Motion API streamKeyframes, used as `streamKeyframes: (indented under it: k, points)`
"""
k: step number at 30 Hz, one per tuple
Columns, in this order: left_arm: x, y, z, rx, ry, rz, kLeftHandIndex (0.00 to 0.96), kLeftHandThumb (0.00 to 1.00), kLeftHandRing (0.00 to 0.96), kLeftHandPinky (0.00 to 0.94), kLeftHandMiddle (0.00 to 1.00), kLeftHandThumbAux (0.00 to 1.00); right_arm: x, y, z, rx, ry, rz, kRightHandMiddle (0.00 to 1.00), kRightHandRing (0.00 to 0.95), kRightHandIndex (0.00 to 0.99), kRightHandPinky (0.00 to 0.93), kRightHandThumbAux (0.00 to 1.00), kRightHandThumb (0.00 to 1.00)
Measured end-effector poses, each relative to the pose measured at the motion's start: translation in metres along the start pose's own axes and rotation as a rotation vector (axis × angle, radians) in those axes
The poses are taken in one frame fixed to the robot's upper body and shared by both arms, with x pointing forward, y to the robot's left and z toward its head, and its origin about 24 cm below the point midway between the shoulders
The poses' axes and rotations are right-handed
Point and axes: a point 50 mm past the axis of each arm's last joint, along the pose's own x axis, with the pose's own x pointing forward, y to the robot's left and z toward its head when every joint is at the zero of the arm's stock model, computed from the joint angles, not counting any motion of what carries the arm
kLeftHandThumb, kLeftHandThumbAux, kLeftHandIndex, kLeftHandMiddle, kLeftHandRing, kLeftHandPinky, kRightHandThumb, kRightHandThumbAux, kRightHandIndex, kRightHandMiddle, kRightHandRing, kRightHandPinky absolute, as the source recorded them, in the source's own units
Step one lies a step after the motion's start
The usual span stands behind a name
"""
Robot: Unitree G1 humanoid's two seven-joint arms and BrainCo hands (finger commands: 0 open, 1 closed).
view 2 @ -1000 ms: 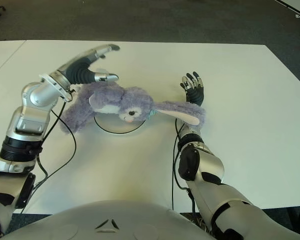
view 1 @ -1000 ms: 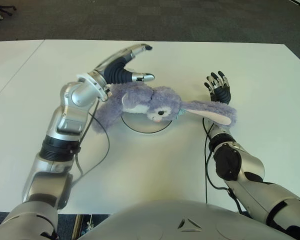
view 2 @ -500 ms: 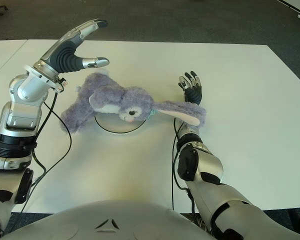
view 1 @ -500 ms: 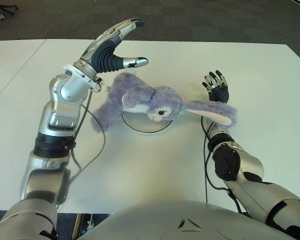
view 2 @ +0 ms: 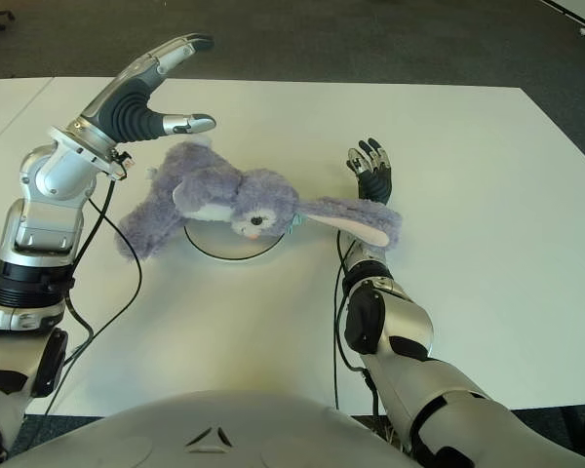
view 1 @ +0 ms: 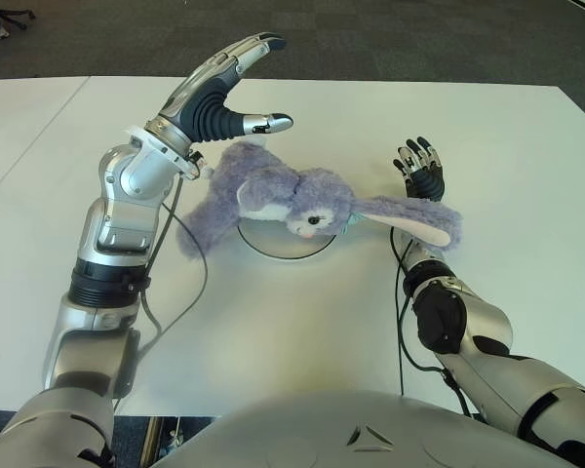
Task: Put the doll into the plate.
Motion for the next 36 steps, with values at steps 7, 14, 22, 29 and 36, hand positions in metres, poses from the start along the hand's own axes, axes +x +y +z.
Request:
streamKeyframes:
  k: [7,14,22,29,36]
  points:
    - [-0.003,0.03,-0.009,0.039,0.029,0.079,0.0,0.033,0.0,0.0,0.0,0.357,0.0,0.002,-0.001,0.0,0.002,0.004,0.244,0.268,0.208,0.313,0.833,0.322]
    - [-0.02,0.066,-0.025,0.134,0.106,0.217,0.0,0.0,0.0,0.0,0.0,0.396,0.0,0.002,-0.001,0.002,0.003,0.002,0.245,0.268,0.194,0.306,0.821,0.322]
    - [-0.051,0.077,-0.058,0.153,0.216,0.324,0.0,0.0,0.0,0.0,0.0,0.397,-0.001,0.002,-0.002,0.01,0.004,-0.002,0.254,0.278,0.204,0.318,0.82,0.337]
    - [-0.075,0.072,-0.096,0.059,0.317,0.323,0.0,0.0,0.0,0.0,0.0,0.403,-0.001,0.002,-0.002,0.014,0.002,0.007,0.248,0.273,0.198,0.305,0.815,0.341]
    - [-0.093,0.068,-0.113,-0.005,0.383,0.36,0.0,0.0,0.0,0.0,0.0,0.445,-0.001,0.002,-0.001,0.017,0.0,0.014,0.246,0.272,0.197,0.307,0.806,0.328]
